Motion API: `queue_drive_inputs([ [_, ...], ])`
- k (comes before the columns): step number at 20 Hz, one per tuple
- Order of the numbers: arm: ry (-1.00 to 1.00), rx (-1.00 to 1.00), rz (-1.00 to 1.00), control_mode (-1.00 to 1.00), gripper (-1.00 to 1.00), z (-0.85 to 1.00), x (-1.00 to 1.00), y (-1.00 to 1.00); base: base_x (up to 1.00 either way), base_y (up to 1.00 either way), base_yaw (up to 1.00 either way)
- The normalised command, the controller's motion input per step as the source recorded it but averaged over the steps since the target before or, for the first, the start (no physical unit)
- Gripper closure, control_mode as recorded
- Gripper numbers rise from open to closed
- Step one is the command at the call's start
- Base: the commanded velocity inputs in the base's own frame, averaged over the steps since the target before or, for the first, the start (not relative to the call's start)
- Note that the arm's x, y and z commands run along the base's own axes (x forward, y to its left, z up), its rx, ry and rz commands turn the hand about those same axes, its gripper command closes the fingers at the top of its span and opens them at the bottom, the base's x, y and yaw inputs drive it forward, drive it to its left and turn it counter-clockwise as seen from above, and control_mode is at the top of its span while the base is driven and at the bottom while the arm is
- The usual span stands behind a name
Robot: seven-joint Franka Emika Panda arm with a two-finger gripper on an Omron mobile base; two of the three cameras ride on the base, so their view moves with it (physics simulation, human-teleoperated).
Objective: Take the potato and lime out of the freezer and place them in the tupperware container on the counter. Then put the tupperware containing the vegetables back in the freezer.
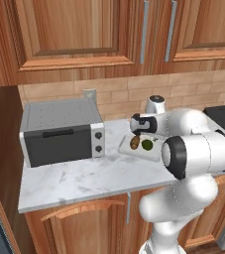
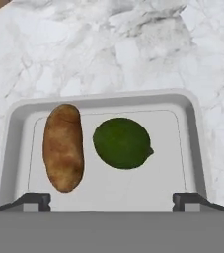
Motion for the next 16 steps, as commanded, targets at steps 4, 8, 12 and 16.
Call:
queue_drive_inputs([
  [4,-0.02,0.0,0.0,-1.0,-1.0,0.16,-0.66,-0.38,0.0,0.0,0.0],
  [8,0.0,0.0,0.0,-1.0,-1.0,0.02,-0.43,-0.41,0.0,0.0,0.0],
  [12,0.0,0.0,0.0,-1.0,-1.0,0.0,-0.05,-0.23,0.0,0.0,0.0],
  [16,0.0,0.0,0.0,-1.0,-1.0,-0.01,-0.01,-0.16,0.0,0.0,0.0],
])
